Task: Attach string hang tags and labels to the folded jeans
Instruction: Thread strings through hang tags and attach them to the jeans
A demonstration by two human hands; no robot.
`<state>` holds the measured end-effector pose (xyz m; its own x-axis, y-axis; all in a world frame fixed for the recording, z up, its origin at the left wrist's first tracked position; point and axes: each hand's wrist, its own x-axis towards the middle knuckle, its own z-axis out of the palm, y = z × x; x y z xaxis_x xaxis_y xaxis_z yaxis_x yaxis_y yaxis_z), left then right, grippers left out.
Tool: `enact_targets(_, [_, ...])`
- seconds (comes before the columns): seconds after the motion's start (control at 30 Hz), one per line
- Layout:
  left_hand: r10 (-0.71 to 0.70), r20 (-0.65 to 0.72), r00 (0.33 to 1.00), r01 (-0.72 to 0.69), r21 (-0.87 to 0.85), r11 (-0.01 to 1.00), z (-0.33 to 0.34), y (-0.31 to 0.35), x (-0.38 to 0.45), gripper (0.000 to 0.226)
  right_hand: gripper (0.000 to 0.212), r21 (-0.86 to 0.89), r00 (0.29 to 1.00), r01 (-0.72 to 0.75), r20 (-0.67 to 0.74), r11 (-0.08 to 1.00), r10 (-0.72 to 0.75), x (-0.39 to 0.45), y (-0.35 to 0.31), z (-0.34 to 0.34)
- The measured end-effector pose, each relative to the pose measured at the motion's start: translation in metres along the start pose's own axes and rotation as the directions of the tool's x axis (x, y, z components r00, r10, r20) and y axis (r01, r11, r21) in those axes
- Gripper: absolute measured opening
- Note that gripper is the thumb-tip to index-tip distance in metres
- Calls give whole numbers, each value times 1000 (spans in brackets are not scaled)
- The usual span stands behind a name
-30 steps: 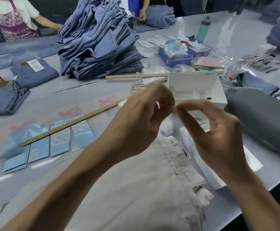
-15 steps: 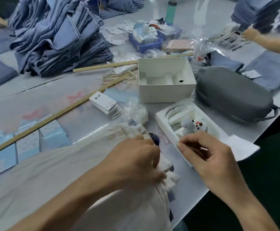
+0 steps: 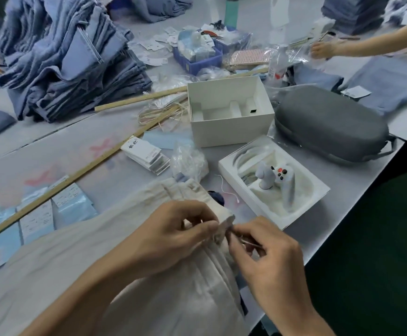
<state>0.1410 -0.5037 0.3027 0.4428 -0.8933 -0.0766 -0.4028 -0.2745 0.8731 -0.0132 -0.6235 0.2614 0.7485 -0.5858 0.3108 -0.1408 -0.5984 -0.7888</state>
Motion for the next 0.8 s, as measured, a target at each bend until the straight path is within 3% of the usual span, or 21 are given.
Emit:
enact_targets(0.07, [-33,-7,999,33,14,999,0,0,0,18,8,-25,997,62,-45,998,-63,0,-2,-4])
enact_targets(0.2, [17,-84,996,0,198,980,12,3,-4,12,5,-153,993,114,53,982,-107,1,-7,-6])
enact_targets(0.27, [149,-126,981,-78,448,891,16,9,-10,15,5,-193,991,106,106,975,-87,3,-8,-5])
enact_targets(0.37, [310,7,951,-233,678,697,24,16,-20,13,7,-180,990,46,141,983,-20,5,-2,-3])
enact_targets(0.43, [286,-8,958,-219,623,751,24,14,-19,3,11,-50,995,-40,88,998,45,5,1,0])
enact_targets(0.53, [122,-174,977,-40,413,910,15,3,-9,21,13,118,989,-144,50,982,139,5,2,5])
enact_targets(0.63, [123,-91,988,-78,395,916,17,-2,-3,17,15,126,986,-166,43,978,162,6,1,7])
enact_targets(0.8, [197,-103,975,-150,351,924,14,-7,-4,21,10,73,989,-148,33,986,145,7,1,5])
